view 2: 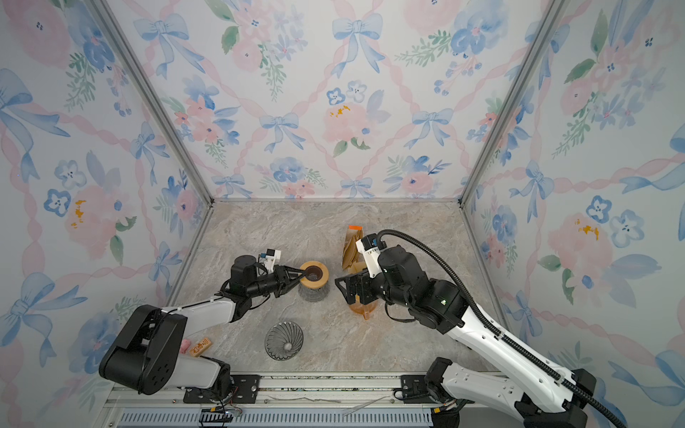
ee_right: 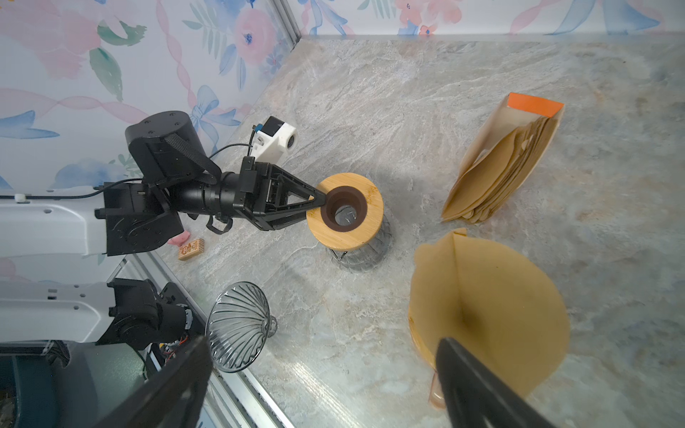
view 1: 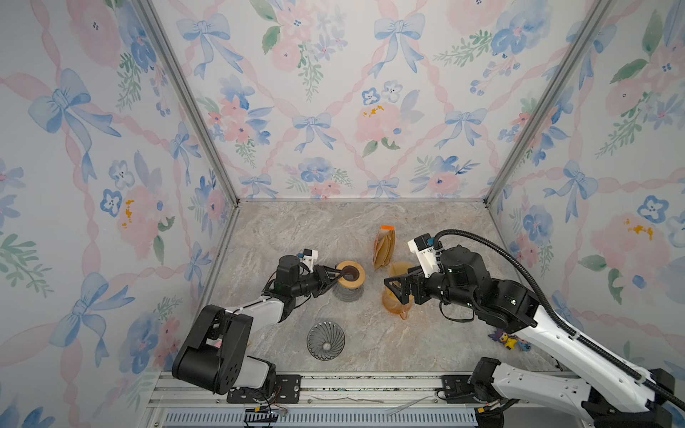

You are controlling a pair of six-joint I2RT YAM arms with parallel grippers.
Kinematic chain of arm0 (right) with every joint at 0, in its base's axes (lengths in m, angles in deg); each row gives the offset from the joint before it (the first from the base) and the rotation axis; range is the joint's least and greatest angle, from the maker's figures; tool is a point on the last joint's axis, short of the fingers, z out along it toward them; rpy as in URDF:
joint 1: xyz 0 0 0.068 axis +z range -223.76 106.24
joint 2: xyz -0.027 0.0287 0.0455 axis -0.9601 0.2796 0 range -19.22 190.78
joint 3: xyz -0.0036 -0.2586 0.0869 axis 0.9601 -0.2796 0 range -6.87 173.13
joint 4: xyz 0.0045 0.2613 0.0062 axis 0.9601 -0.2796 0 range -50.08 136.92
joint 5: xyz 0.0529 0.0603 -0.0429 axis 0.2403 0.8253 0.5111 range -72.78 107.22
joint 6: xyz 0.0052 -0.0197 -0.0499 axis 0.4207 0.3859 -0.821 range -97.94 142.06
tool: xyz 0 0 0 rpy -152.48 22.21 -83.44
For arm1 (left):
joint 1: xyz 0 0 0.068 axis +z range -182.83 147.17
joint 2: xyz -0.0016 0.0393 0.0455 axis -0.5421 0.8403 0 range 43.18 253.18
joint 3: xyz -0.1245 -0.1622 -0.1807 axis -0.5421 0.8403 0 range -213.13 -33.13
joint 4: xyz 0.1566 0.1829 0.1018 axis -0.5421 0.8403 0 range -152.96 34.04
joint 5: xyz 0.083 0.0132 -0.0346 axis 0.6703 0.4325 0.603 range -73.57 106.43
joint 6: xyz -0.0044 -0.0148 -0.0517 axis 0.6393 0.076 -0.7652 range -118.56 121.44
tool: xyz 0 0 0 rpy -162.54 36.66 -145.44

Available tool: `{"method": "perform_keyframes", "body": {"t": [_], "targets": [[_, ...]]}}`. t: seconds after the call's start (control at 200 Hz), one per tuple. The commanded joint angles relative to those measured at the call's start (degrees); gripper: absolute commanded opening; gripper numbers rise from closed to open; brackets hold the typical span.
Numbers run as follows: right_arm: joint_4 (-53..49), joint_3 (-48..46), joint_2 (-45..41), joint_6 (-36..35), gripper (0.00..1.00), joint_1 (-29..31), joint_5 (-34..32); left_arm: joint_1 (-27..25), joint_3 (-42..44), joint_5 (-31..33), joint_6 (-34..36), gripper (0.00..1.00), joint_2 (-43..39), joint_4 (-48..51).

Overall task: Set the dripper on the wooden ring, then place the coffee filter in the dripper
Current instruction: 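Set the bamboo ring on the glass pitcher's mouth and open the left gripper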

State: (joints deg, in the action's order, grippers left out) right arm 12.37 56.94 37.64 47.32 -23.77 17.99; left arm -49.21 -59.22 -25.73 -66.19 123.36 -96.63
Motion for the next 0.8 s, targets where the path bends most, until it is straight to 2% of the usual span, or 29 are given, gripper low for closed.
{"method": "perform_keyframes", "body": {"t": [0.0,0.515,0.635,0.795], "targets": [[-1.0,0.3,-0.8,-0.5,0.96,0.6,-0.8,0.7,-1.7,1.5,4.0,0.29,-2.5,5.5],[-2.1,0.0,-1.1,0.1,0.96,1.2,-2.1,2.6,-3.8,4.5,10.6,0.33,-7.8,19.6],[-2.0,-0.1,-0.8,0.1,0.96,2.2,-2.6,3.1,-3.8,4.7,11.4,0.34,-9.2,21.6],[-2.3,0.3,0.4,-0.3,0.96,4.5,-4.2,3.5,-5.5,5.2,15.8,0.36,-12.3,29.0]]}}
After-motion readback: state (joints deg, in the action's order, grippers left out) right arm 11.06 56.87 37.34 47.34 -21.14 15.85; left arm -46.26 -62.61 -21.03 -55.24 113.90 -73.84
